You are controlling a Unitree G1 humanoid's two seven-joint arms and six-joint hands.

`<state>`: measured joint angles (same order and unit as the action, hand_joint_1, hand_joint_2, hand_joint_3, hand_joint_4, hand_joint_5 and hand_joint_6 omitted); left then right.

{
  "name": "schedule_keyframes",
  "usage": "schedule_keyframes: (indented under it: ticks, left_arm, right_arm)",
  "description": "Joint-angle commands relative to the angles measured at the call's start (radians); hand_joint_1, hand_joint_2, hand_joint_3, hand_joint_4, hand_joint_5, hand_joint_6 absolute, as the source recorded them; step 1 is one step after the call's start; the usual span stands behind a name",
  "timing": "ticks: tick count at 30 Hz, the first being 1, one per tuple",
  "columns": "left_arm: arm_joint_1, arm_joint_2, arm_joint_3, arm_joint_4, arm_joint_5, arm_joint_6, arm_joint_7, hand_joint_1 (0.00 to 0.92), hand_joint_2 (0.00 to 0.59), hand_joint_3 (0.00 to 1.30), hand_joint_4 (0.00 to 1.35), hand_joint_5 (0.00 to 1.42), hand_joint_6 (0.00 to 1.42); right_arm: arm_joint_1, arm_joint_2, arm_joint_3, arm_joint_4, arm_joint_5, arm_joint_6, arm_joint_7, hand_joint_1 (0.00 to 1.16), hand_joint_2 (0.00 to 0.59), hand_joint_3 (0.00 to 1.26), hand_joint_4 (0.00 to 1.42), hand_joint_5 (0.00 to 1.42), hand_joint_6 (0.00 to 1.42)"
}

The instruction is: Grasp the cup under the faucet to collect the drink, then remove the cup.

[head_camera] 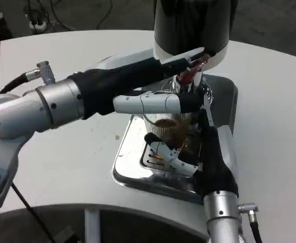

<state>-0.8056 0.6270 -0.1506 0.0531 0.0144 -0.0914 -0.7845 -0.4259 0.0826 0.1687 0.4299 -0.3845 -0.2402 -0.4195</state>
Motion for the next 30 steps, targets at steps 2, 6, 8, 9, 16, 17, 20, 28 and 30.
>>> schedule_keyframes:
  ticks: [2, 6, 8, 9, 16, 17, 20, 28, 30]
  left_arm:
    - [0.005, -0.004, -0.038, 0.02, 0.038, 0.007, -0.023, 0.0, 0.056, 0.0, 0.0, 0.02, 0.0]
    - [0.005, -0.004, -0.042, 0.015, 0.039, 0.009, -0.021, 0.0, 0.056, 0.0, 0.0, 0.02, 0.0]
    - [0.003, -0.002, -0.042, 0.011, 0.042, 0.012, -0.021, 0.0, 0.056, 0.0, 0.0, 0.02, 0.0]
    - [0.003, 0.0, -0.042, 0.009, 0.043, 0.013, -0.021, 0.0, 0.056, 0.0, 0.0, 0.02, 0.0]
    - [0.01, 0.005, -0.036, -0.006, 0.046, 0.024, -0.023, 0.0, 0.058, 0.0, 0.0, 0.02, 0.0]
    - [0.011, 0.006, -0.035, -0.008, 0.046, 0.025, -0.024, 0.0, 0.059, 0.0, 0.0, 0.02, 0.0]
    - [0.01, 0.008, -0.032, -0.012, 0.047, 0.029, -0.025, 0.0, 0.062, 0.0, 0.0, 0.02, 0.0]
    - [0.007, 0.009, -0.033, -0.025, 0.052, 0.042, -0.026, 0.0, 0.063, 0.0, 0.0, 0.02, 0.0]
    - [0.006, 0.01, -0.033, -0.026, 0.056, 0.044, -0.027, 0.0, 0.063, 0.0, 0.0, 0.02, 0.0]
  right_arm:
    - [0.016, 0.0, -0.001, 0.004, 0.008, -0.007, -0.001, 0.75, 0.156, 0.0, 0.0, 0.0, 0.0]
    - [0.02, 0.001, 0.006, -0.003, -0.003, 0.0, -0.008, 0.75, 0.154, 0.0, 0.0, 0.0, 0.0]
    - [0.021, 0.005, 0.013, -0.01, -0.017, 0.007, -0.02, 0.74, 0.154, 0.0, 0.0, 0.0, 0.0]
    - [0.021, 0.007, 0.015, -0.012, -0.022, 0.01, -0.025, 0.74, 0.153, 0.0, 0.0, 0.0, 0.0]
    - [0.016, 0.015, 0.026, -0.012, -0.04, 0.037, -0.046, 0.74, 0.153, 0.0, 0.0, 0.0, 0.02]
    - [0.014, 0.015, 0.027, -0.012, -0.04, 0.038, -0.046, 0.74, 0.155, 0.0, 0.01, 0.0, 0.04]
    - [0.012, 0.016, 0.026, -0.011, -0.041, 0.042, -0.047, 0.74, 0.153, 0.0, 0.02, 0.0, 0.05]
    - [-0.005, 0.019, 0.019, 0.014, -0.033, 0.045, -0.042, 0.74, 0.152, 0.0, 0.03, 0.03, 0.08]
    - [-0.008, 0.021, 0.019, 0.021, -0.032, 0.043, -0.044, 0.74, 0.152, 0.0, 0.03, 0.04, 0.08]
